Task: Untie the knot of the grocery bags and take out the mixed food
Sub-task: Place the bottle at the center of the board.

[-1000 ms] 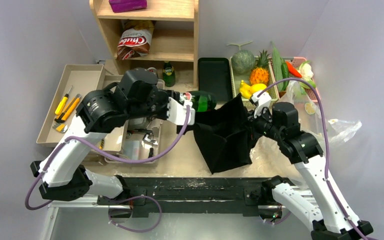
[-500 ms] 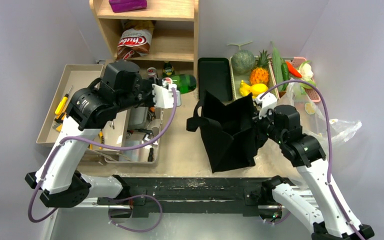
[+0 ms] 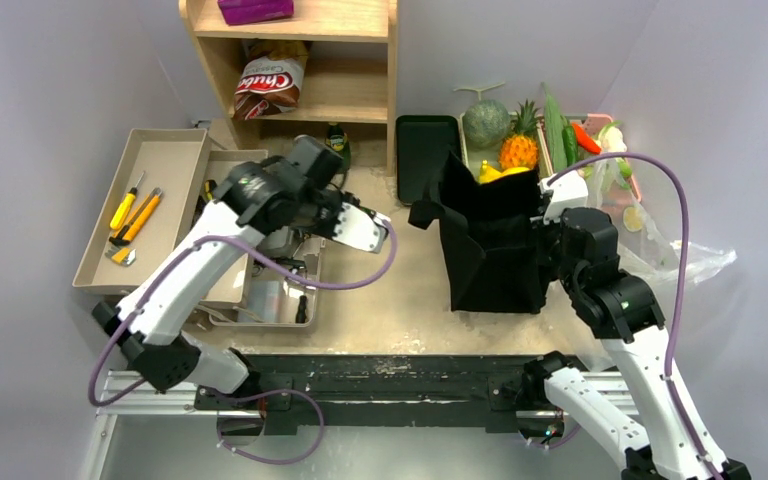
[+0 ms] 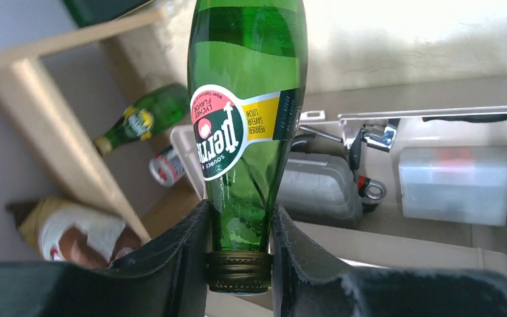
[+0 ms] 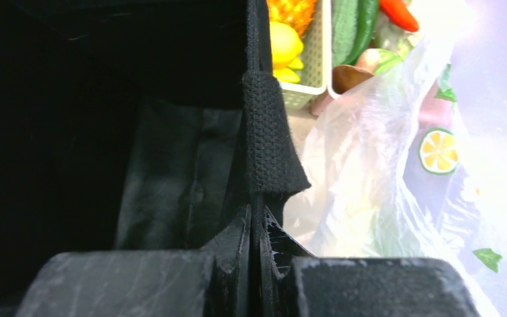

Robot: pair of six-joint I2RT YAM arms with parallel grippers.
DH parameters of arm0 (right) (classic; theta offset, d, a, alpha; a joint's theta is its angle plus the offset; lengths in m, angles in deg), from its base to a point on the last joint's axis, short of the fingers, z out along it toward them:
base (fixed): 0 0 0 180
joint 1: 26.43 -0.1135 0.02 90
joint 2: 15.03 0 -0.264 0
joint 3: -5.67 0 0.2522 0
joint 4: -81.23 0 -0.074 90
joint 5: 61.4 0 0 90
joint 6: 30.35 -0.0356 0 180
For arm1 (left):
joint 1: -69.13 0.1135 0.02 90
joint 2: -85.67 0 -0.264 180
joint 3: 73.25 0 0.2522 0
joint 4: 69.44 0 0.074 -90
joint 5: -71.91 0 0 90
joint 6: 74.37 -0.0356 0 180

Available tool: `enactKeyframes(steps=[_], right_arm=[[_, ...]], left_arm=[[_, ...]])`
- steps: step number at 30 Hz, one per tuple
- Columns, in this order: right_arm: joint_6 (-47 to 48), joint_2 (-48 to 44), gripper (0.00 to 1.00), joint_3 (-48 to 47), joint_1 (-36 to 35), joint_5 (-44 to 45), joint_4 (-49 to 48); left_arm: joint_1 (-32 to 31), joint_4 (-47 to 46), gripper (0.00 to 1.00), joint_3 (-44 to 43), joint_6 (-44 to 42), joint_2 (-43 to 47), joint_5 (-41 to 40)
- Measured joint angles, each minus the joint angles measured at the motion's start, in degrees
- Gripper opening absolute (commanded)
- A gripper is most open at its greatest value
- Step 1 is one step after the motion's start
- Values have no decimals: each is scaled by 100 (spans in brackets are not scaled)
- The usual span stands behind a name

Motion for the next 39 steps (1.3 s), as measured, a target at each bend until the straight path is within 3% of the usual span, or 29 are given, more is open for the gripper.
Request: enactKeyframes(steps=[11, 22, 23, 26, 29, 39], right_arm=[[-9, 149, 0, 0, 240, 317, -162], [-28, 151, 0, 0, 321, 267, -164], [-28, 151, 0, 0, 323, 258, -162], [-28, 151, 0, 0, 343, 243, -164], [-31, 149, 0, 0, 345, 232, -162], [-31, 144, 0, 0, 350, 149, -162]], left_arm=[[-1045, -214, 0, 1266, -1075, -688, -898], [-1451, -944, 0, 1681, -1648, -1478, -1878], [-1495, -973, 5, 1733, -1683, -1499, -1945], [-1602, -1008, 38, 1803, -1781, -1508, -2085], [-1668, -1084, 62, 1821, -1851, -1513, -2214], [-1742, -1180, 94, 1467, -1880, -1521, -2297]])
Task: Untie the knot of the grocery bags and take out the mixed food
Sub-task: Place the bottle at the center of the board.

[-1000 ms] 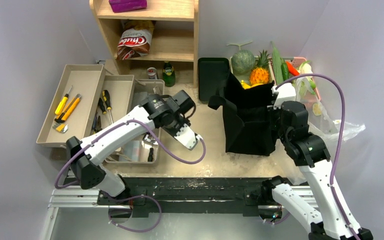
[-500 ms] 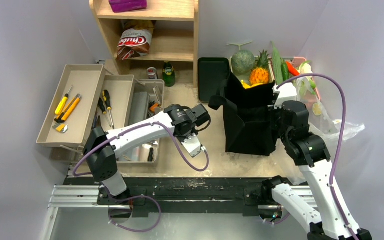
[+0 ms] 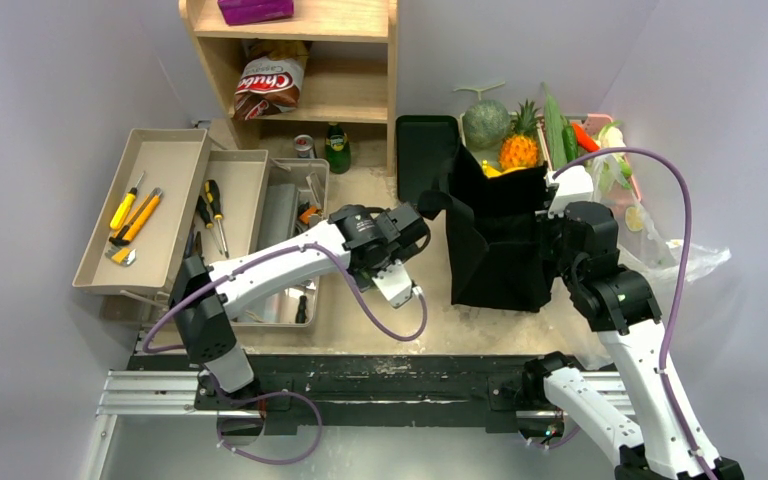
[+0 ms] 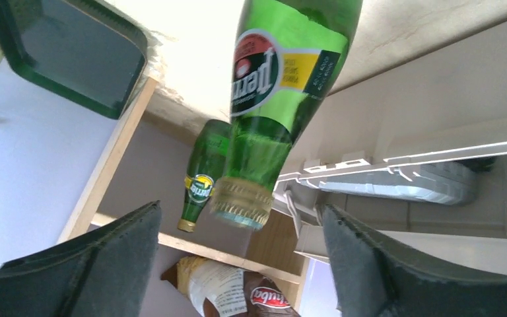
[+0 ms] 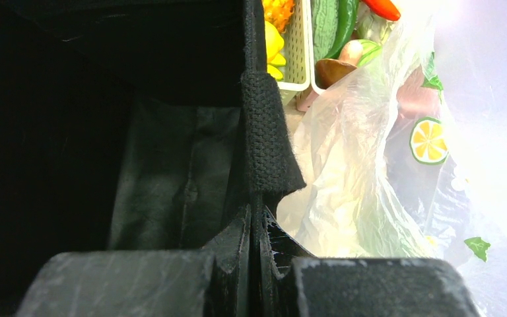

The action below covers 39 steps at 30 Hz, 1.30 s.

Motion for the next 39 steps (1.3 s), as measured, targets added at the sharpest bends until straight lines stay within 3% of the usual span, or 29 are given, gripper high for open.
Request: enactKeyframes(steps=[2, 5, 9, 13, 15, 18, 20, 24, 26, 28, 33, 39], right_arm=[[0, 0, 0, 0, 0, -2, 0], [-2, 2, 0, 0, 0, -15, -2], [-24, 2, 0, 0, 0, -55, -2], [-46, 2, 0, 0, 4, -136, -2], [-52, 2, 0, 0, 9, -166, -2], [-66, 4, 0, 0, 11, -181, -2], [-68, 9, 0, 0, 11, -205, -2], [-68, 59, 0, 0, 11, -289, -17], [-63, 81, 0, 2, 11, -313, -26], [-61, 90, 0, 2, 11, -321, -26], [-55, 94, 0, 0, 11, -323, -26], [-17, 190, 0, 0, 22, -323, -35]], left_arm=[[-37, 260, 99, -382, 190, -46, 168], [-68, 754, 100, -1379, 726, -129, 702], [103, 1279, 100, -2428, 1672, -42, 1891], [793, 1335, 100, -2610, 3180, 313, 3270], [1519, 1073, 100, -2509, 4277, 546, 4138], [2603, -129, 100, -1541, 5904, 1193, 4957], [3056, -1388, 100, -2, 6852, 2074, 5016], [2968, -3770, 100, 2826, 7718, 3679, 4916], [2844, -4581, 100, 3495, 7860, 3899, 4903], [2806, -5368, 100, 3893, 7971, 3836, 4872], [2677, -6800, 88, 4424, 8070, 3580, 4610], [2494, -7709, 83, 4819, 8056, 3416, 4422]])
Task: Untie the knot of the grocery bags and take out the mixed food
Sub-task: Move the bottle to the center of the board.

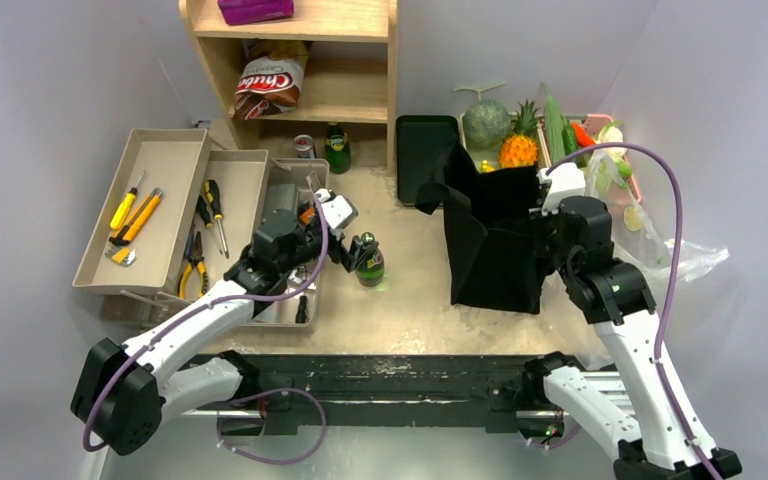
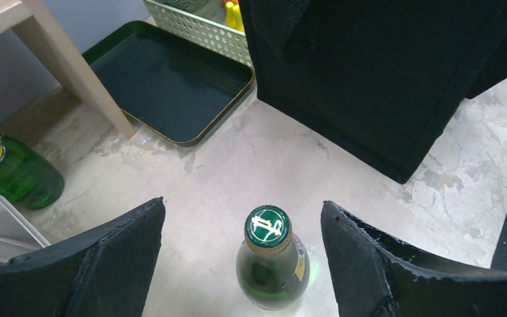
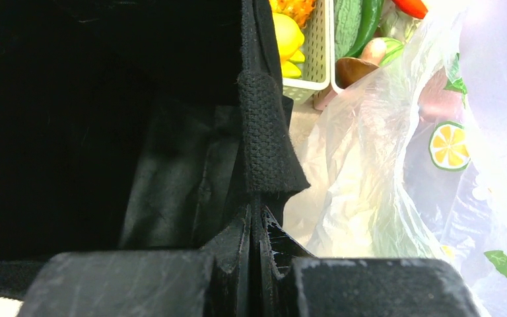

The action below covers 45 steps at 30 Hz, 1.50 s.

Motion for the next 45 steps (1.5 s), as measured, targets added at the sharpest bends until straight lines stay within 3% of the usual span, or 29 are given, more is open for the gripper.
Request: enactKeyframes(steps=[9, 14, 24, 27, 32, 45], right_arm=[[28, 111, 0, 0, 4, 2, -42], [46, 164, 0, 0, 15, 4, -46], [70, 223, 0, -13, 48, 2, -61], [81, 227, 0, -28, 48, 2, -46], [107, 238, 0, -39, 52, 2, -39], [129, 273, 0, -59, 52, 2, -37]], left_arm=[[-57, -448, 66, 372, -90, -35, 4], [-57, -492, 63, 463, -146, -175, 37], [-63, -680, 47, 463, -142, -575, 44], [-66, -804, 35, 463, -118, -728, 59], [-127, -929, 0, 463, 9, -802, 116], [-125, -933, 0, 85, 181, -1235, -269]])
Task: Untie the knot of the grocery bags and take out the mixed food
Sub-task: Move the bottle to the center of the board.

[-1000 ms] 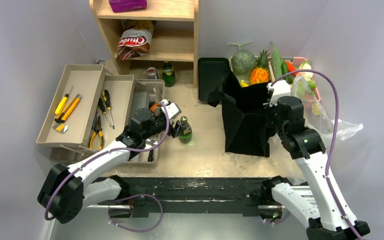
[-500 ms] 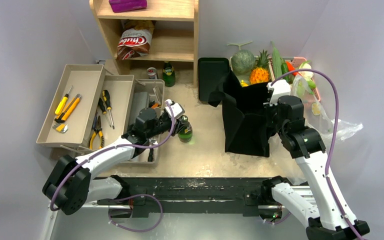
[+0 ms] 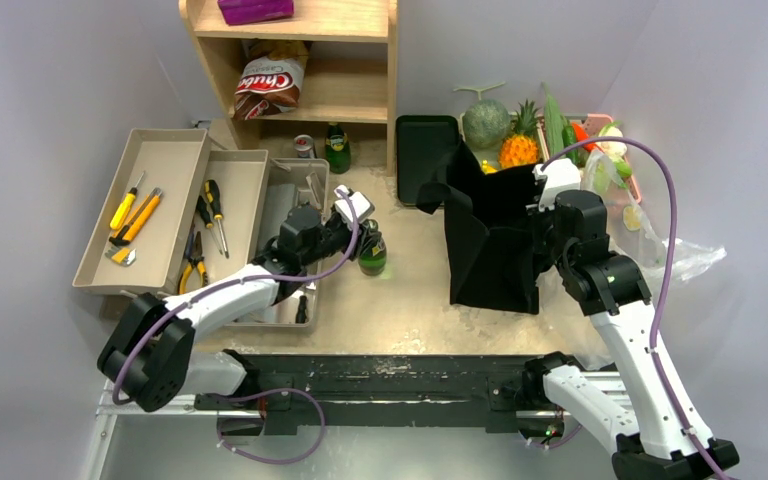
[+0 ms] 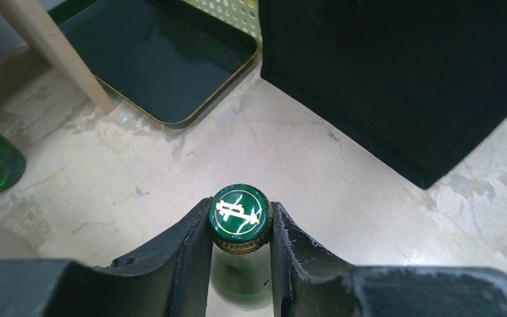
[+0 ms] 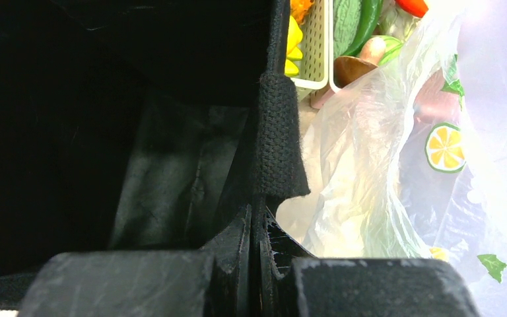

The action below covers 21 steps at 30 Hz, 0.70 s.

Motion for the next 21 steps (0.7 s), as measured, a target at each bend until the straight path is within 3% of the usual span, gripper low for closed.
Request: enactKeyframes(steps=[8, 21], right_arm=[[9, 0, 0, -7, 0, 4, 15], [46, 0, 0, -33, 37, 7, 44]], left_arm=[[343, -262, 0, -654, 90, -859, -352], [734, -605, 0, -2542, 59, -2815, -870]])
